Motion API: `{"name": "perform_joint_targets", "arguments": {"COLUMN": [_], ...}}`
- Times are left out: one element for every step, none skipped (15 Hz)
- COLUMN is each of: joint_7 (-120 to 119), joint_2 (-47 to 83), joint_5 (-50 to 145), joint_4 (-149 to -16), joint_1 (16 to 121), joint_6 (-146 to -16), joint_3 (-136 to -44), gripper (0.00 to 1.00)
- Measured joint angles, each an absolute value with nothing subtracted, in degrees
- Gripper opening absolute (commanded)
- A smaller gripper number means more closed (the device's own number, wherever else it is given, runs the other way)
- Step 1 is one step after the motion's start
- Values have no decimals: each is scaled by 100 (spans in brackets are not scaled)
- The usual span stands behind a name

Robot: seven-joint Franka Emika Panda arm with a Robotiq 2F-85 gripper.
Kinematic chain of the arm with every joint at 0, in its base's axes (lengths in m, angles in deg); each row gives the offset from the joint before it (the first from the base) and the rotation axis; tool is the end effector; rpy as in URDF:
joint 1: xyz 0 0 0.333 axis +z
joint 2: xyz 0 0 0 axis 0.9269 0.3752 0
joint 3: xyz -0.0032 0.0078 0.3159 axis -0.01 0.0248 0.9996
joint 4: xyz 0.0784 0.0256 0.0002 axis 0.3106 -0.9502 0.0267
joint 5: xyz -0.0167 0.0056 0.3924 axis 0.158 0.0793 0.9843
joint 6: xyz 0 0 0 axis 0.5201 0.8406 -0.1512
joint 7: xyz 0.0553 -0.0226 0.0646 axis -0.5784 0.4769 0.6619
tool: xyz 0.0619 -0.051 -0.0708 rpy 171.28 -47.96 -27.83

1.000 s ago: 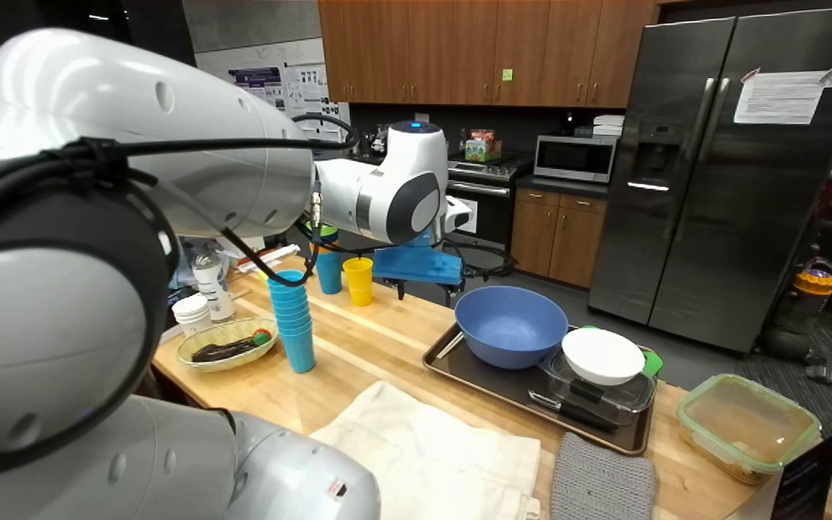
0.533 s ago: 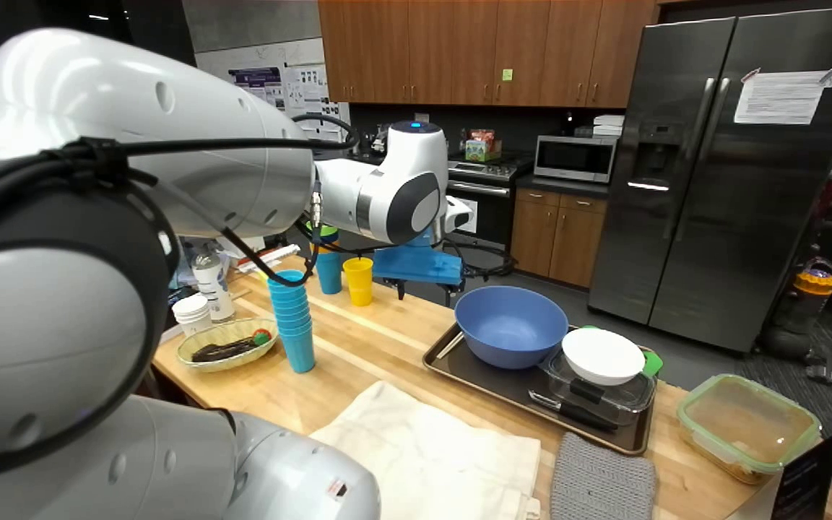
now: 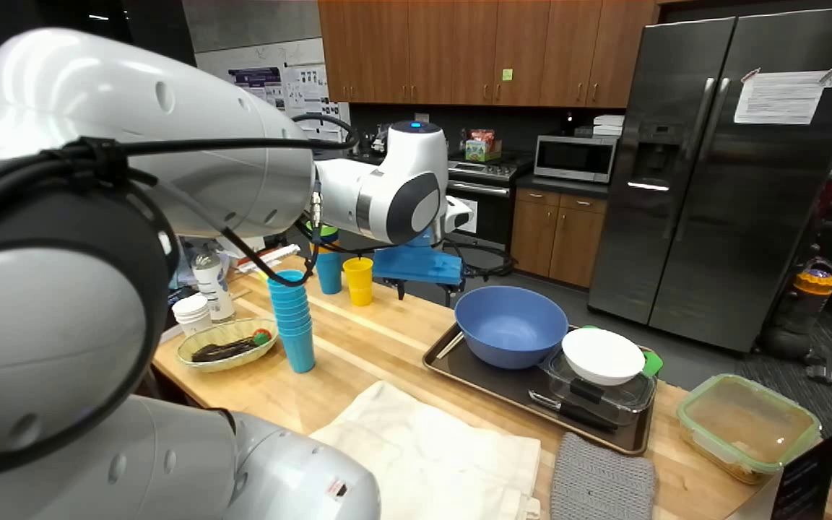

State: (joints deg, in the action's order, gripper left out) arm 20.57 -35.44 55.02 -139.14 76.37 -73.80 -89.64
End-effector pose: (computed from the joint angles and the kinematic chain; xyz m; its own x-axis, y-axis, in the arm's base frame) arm 0.3734 0.0333 0.4842 0.9086 0.3166 0.2723 0.3394 -0.9398 -0.0397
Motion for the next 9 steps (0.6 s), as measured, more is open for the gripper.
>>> {"name": "perform_joint_targets", "arguments": {"joint_7": [2056, 2057, 2057, 2057, 2057, 2057, 2055, 2044, 2036], "joint_2": [-3544, -3544, -3544, -3544, -3544, -3544, -3544, -3544, -3544], "joint_5": [5502, 5502, 5510, 5537, 5594, 5674, 5762, 5843, 5927], "joint_4": [-13914, -13914, -13914, -13914, -13914, -13914, -13913, -13913, -13910], "joint_1": [7637, 7637, 7639, 7641, 7644, 7649, 7657, 7662, 7662], "joint_6": [-7380, -7380, -7377, -7365, -7347, -7323, -7281, -7236, -7167], "joint_3": [-8958, -8954, -8953, -8953, -8953, -8955, -8955, -8955, -8955], "gripper": [100, 100, 100, 100, 100, 100, 100, 100, 100]}}
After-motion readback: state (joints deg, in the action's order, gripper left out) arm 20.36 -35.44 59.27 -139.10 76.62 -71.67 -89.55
